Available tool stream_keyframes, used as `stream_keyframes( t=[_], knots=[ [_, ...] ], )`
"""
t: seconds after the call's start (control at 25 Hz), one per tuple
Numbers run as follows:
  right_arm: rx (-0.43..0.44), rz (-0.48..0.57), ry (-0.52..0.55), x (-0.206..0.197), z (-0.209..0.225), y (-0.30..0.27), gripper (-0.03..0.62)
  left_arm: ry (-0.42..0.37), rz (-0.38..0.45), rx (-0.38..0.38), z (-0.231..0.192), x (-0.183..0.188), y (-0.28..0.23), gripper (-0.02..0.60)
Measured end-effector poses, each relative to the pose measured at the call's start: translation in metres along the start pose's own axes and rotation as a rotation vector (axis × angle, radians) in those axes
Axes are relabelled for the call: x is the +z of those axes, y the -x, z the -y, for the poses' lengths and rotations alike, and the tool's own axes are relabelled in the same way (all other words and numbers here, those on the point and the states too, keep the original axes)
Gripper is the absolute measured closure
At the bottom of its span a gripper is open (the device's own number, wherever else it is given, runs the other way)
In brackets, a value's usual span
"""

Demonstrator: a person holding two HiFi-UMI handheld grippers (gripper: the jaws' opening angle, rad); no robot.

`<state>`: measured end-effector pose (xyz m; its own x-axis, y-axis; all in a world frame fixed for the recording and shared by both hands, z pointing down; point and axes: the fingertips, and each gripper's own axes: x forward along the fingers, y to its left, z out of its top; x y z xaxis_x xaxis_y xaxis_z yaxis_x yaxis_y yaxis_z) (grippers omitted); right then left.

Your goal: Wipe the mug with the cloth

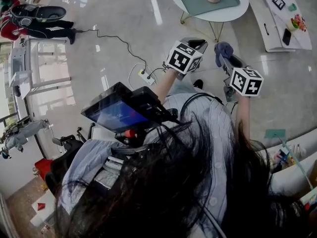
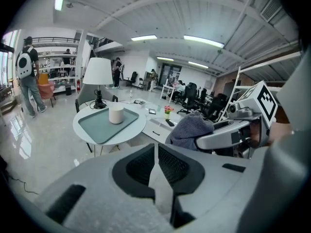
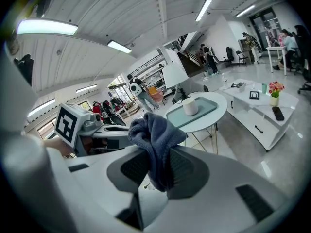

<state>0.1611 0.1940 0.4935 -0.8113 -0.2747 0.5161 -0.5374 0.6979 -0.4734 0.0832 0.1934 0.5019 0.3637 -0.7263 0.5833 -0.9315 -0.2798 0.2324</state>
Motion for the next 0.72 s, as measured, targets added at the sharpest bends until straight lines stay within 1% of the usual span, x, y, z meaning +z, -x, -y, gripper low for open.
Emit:
stream_keyframes(
  t=[0.2, 0.48, 0.72],
  knots=[
    [-0.004, 0.007, 0.0, 0.003, 0.002, 0.001, 0.496, -0.009, -0.006, -0.004, 0.001, 0.001, -0.002, 0.546],
    [0.0, 0.003, 0.0, 0.006, -0.007, 0.005, 0.496, -0.023, -0.021, -0.02, 0.007, 0.007, 0.0, 0.546],
    [0.002, 0.017, -0.018, 0.005, -0.006, 0.007, 0.496, -0.043, -0.049, -0.034, 0.013, 0.004, -0.004, 0.546]
  ],
)
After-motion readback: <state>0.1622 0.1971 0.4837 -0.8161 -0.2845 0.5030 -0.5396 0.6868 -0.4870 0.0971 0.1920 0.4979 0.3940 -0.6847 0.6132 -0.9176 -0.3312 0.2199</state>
